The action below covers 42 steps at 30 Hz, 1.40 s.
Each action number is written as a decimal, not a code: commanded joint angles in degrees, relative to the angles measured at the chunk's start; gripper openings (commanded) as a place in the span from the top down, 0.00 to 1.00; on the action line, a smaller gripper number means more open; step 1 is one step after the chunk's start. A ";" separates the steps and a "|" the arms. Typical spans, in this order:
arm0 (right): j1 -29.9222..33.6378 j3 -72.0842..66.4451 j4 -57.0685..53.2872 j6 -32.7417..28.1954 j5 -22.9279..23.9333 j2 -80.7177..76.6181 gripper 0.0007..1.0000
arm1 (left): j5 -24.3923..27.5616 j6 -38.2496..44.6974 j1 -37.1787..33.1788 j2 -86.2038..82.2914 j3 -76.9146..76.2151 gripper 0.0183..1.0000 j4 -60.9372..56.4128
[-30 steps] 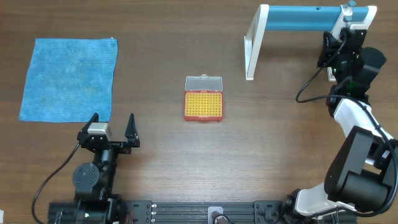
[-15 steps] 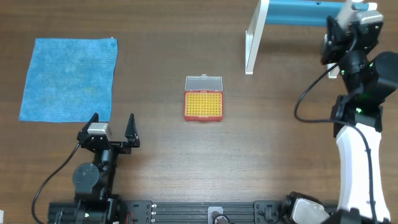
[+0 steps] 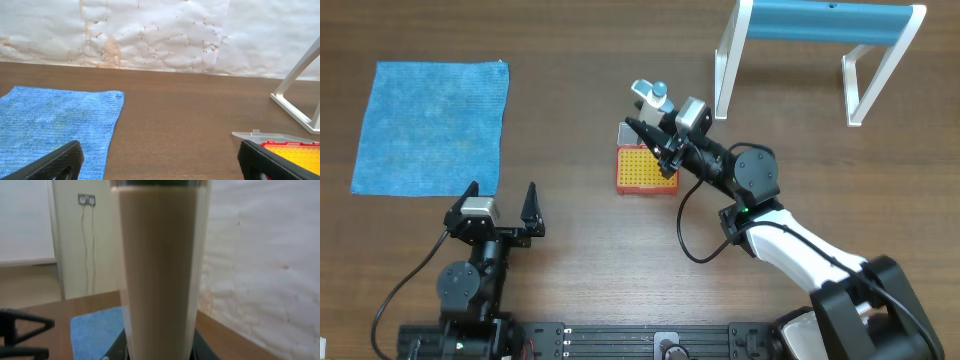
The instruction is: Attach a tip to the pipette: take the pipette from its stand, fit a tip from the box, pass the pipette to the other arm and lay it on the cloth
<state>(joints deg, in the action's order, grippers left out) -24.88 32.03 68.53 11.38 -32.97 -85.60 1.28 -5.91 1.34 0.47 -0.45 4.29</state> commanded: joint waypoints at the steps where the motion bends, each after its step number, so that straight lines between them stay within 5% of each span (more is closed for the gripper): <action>1: -0.17 -1.86 3.28 3.08 0.31 -7.28 0.92 | -0.66 -0.28 0.13 -0.26 0.13 0.00 0.33; 14: -0.17 -1.53 6.16 -4.68 3.02 -17.64 0.92 | -0.66 -0.28 0.13 -0.26 0.13 0.00 0.33; 42: -2.01 -0.02 5.03 -3.30 0.11 -15.21 0.92 | -0.66 -0.28 0.13 -0.26 0.13 0.00 0.33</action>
<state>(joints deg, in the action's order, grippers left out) -26.24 30.83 73.32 7.44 -31.83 -102.39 1.28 -5.91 1.34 0.47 -0.45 4.29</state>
